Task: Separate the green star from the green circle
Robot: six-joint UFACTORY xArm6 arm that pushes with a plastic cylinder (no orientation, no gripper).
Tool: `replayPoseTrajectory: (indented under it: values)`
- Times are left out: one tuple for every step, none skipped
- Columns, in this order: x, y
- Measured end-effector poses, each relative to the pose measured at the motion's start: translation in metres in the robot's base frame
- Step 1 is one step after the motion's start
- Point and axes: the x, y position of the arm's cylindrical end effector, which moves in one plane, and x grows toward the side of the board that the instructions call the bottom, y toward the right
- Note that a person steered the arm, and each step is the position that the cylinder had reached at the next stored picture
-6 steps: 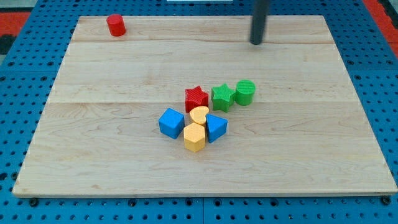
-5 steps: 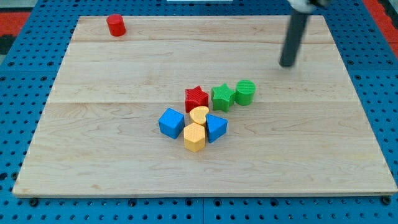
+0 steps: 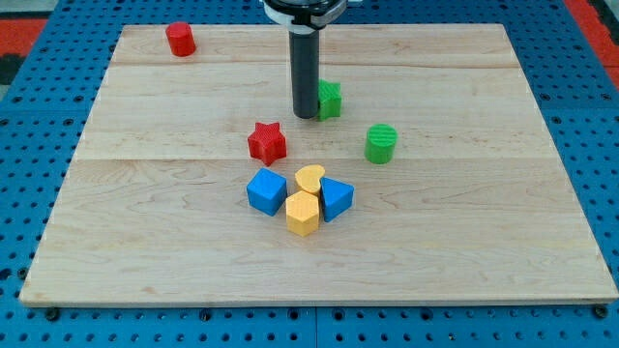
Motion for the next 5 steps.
replayPoseTrajectory:
  values:
    - [0.011, 0.012]
    - [0.036, 0.017]
    - [0.050, 0.054]
    - [0.051, 0.083]
    - [0.051, 0.083]
